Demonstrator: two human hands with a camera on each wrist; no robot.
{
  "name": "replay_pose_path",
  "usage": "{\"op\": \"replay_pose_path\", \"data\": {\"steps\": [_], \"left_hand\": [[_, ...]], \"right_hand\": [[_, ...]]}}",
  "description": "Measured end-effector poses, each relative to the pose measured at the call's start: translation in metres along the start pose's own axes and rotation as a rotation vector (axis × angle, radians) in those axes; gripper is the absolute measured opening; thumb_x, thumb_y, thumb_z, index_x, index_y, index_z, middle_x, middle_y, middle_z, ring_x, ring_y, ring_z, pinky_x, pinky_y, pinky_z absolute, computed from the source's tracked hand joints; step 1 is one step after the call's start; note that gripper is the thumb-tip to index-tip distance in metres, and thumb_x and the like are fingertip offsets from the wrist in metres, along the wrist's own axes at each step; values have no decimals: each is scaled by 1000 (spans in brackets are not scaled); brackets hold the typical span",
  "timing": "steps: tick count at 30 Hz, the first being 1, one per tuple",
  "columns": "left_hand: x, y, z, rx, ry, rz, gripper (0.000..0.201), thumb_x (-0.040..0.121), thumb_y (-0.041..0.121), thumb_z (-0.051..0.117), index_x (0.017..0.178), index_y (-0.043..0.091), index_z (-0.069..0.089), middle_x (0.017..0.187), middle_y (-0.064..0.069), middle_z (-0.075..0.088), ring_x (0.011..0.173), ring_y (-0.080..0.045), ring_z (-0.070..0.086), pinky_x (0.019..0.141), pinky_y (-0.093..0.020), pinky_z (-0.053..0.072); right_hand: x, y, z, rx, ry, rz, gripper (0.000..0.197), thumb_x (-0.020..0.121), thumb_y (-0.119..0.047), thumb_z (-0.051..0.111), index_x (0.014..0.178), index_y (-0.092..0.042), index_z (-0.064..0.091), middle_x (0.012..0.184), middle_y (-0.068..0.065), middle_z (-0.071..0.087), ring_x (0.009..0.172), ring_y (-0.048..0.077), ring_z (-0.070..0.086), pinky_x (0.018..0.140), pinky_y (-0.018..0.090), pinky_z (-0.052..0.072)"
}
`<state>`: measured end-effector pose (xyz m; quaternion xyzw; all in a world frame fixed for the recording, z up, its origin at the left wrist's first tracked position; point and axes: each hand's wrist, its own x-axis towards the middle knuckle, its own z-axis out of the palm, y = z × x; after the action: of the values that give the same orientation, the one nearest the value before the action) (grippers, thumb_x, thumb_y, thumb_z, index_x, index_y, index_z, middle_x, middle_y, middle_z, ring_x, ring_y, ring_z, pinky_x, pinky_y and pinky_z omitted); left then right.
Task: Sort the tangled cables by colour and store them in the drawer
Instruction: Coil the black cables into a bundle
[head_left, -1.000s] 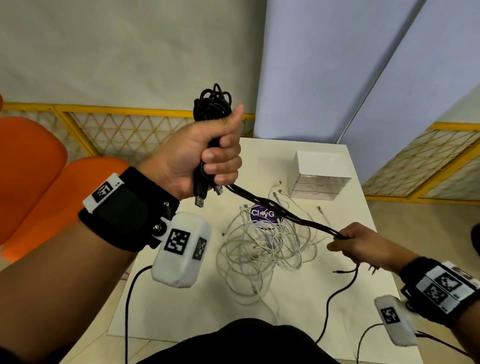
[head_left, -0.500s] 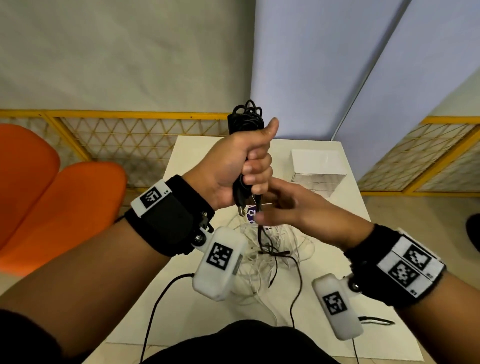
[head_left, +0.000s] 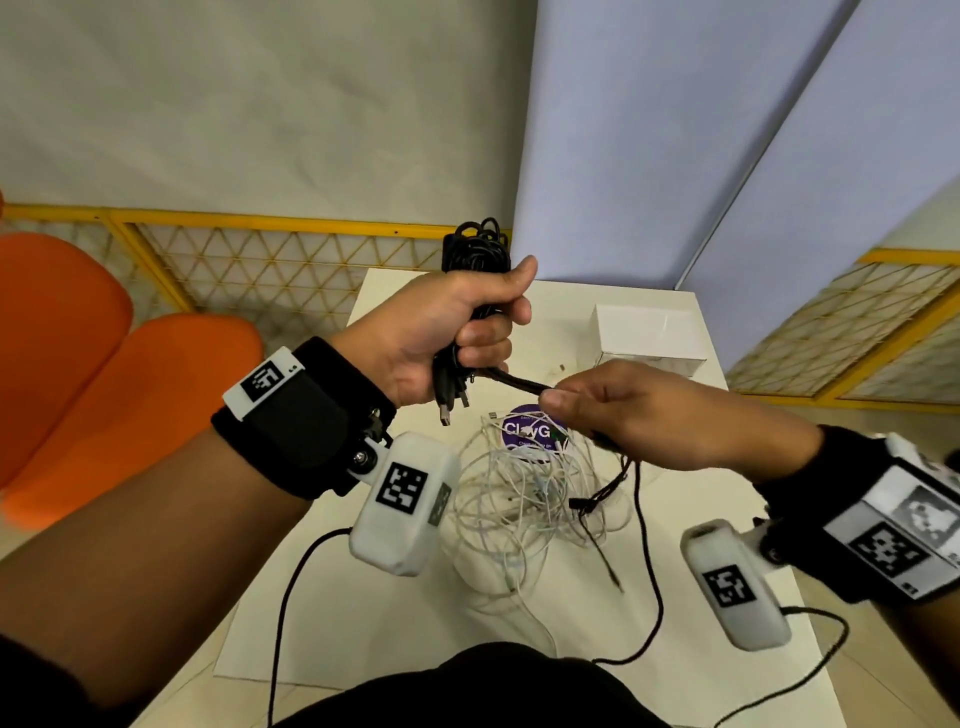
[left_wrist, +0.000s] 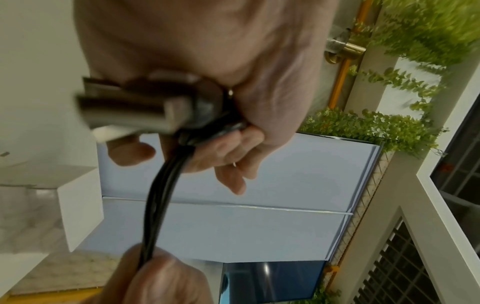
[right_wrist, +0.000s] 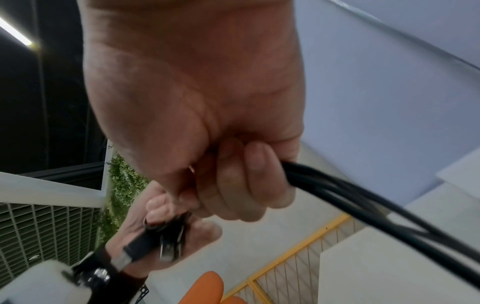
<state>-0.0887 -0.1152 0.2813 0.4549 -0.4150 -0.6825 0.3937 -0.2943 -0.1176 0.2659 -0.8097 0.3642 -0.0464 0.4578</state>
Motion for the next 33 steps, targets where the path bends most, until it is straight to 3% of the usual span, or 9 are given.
{"op": "replay_pose_path", "data": {"steps": [3,7,10,13,15,17,22,27,33], "left_hand": [[0,2,2,89,31,20,40,94,42,60,70,11,58,39,7,28,35,-9,24,59,-29,21],[-1,4,13,229,55,65,39,95,40,62,75,7,59,41,4,31,37,-12,24,43,-21,25],[-1,2,20,390,77,104,45,93,46,63,81,3,67,45,1,31,40,-15,27,45,-24,26],[-5,-1,25,495,68,123,52,84,58,66,85,6,74,49,-2,32,42,-15,29,47,-25,29],[-7,-2,30,545,56,143,59,77,59,70,81,0,66,51,-3,36,41,-12,31,44,-23,29],[-9,-2,36,574,41,170,55,78,46,77,80,-3,54,56,0,41,41,-7,32,41,-17,27],[-6,-5,44,701,52,122,49,67,34,92,68,20,45,53,12,39,47,-7,37,46,-18,31],[-7,-6,48,715,83,6,25,76,19,83,67,13,61,54,4,62,40,-7,44,39,-14,32],[-6,-12,45,610,21,-147,33,81,9,71,56,11,52,55,-6,51,40,-17,32,44,-22,29]], "right_hand": [[-7,-5,-18,-95,1,49,55,91,-61,43,63,-15,29,59,1,23,57,20,21,55,35,23],[-16,-16,-38,-205,3,119,56,92,-58,45,64,-13,27,64,6,22,59,21,21,55,33,24],[-23,-25,-53,-266,27,145,55,92,-55,47,62,-14,27,63,5,22,57,19,22,51,26,24],[-28,-31,-65,-235,74,140,56,92,-53,51,62,-10,29,62,7,22,57,22,20,50,30,22],[-29,-34,-69,-213,95,122,56,94,-50,52,63,-9,30,61,7,22,56,23,18,50,32,19],[-27,-36,-69,-180,101,97,54,95,-48,52,61,-12,31,60,6,21,57,24,16,52,34,17],[-24,-39,-70,-135,107,76,53,97,-46,51,59,-14,31,60,7,21,58,26,14,54,39,15],[-22,-43,-69,-138,119,46,53,97,-44,50,59,-12,32,62,9,21,59,26,15,54,34,16],[-16,-46,-69,-241,104,49,51,98,-47,49,58,-15,43,61,8,29,56,23,23,53,34,23]]}}
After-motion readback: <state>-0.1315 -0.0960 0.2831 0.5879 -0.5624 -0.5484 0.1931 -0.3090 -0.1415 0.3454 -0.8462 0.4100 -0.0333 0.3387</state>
